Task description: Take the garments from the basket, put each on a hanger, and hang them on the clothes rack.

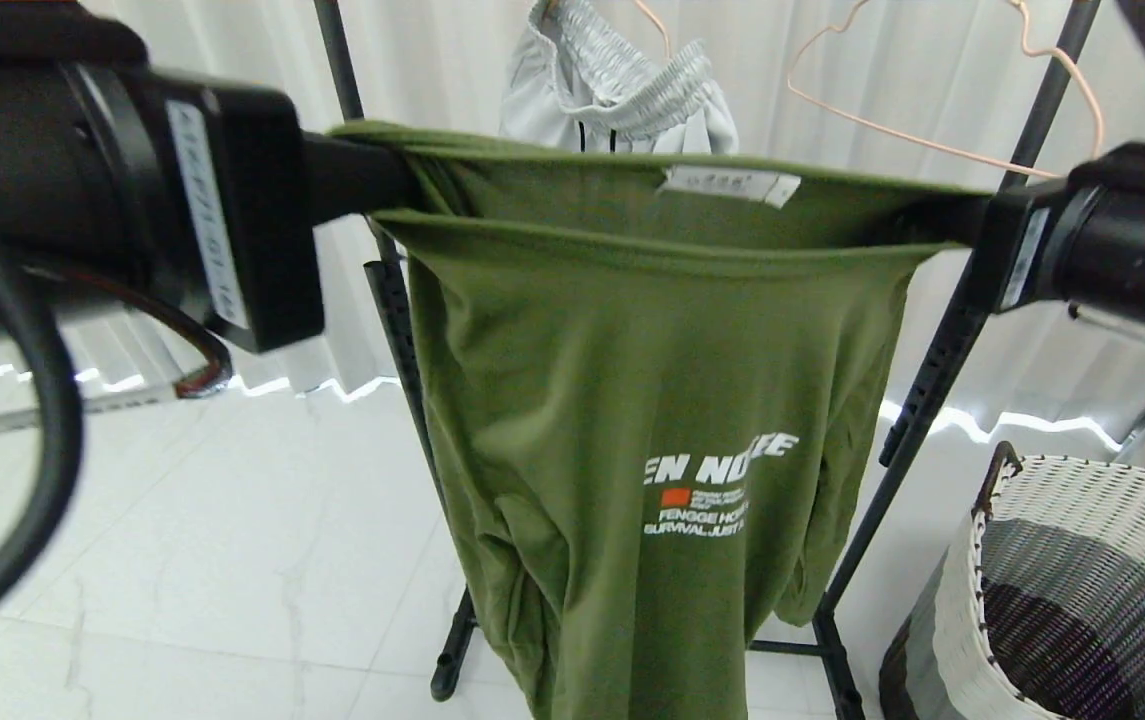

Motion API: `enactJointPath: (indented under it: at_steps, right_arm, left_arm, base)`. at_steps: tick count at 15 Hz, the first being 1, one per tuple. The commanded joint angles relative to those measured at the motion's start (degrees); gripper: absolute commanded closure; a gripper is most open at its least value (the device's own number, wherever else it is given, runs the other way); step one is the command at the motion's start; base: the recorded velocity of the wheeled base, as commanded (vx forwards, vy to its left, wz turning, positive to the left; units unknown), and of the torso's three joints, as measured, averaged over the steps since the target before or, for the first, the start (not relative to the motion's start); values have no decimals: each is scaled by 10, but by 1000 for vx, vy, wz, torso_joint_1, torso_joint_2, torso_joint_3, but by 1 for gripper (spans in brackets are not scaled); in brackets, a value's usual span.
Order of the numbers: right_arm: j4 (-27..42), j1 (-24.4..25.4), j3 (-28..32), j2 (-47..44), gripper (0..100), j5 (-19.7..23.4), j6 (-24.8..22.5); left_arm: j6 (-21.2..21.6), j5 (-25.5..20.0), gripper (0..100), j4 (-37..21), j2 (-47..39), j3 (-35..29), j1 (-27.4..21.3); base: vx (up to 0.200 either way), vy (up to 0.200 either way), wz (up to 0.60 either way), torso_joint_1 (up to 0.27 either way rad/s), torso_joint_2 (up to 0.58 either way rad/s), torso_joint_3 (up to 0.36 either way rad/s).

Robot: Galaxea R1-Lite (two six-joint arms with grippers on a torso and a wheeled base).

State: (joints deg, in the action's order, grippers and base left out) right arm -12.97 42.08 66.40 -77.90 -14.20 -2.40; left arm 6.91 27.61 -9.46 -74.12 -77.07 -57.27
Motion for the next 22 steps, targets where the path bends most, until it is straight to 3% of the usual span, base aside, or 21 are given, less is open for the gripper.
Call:
enactJointPath:
  at_steps: [1, 2, 3, 5, 7, 9, 12, 14, 18, 22]
  right_arm:
    - [68, -5, 129, 2, 100, 24, -14]
    - [92, -5, 168, 0, 100, 41, -31]
    - [110, -4, 193, -1, 100, 48, -44]
    - [141, -2, 204, 10, 100, 48, -59]
    - [177, -2, 206, 35, 100, 48, -82]
    - [249, 5, 222, 70, 100, 54, -92]
    - [385, 51, 243, 129, 100, 114, -92]
    - [431, 95, 243, 151, 100, 146, -92]
    - [472, 203, 238, 160, 100, 145, -92]
    - [471, 203, 229, 160, 100, 125, -92]
  left_arm:
    - [2, 1, 100, -31, 6, -65, -1]
    - [18, 1, 100, -56, 10, -78, -6]
    - [63, 1, 100, -70, 20, -69, -8]
    - [124, 2, 100, -68, 27, -54, -8]
    - [125, 1, 100, -63, 20, -59, -8]
    - [125, 2, 100, -9, -1, -65, -16]
    - [129, 20, 100, 88, -55, -95, -15]
    - [124, 37, 100, 92, -84, -126, -15]
    - [124, 39, 100, 92, -103, -144, 1]
    - [124, 42, 100, 87, -100, -139, 34]
  base:
    - [0, 0, 0, 0, 0, 0]
    - [0, 0, 0, 0, 0, 0]
    - [0, 0, 0, 0, 0, 0]
    - [0, 0, 0, 0, 0, 0]
    - [0, 0, 0, 0, 0, 0]
    - [0, 0, 0, 0, 0, 0]
    - [0, 0, 0, 0, 0, 0]
    - [0, 0, 0, 0, 0, 0]
    - [0, 0, 0, 0, 0, 0]
    - [0, 0, 0, 0, 0, 0]
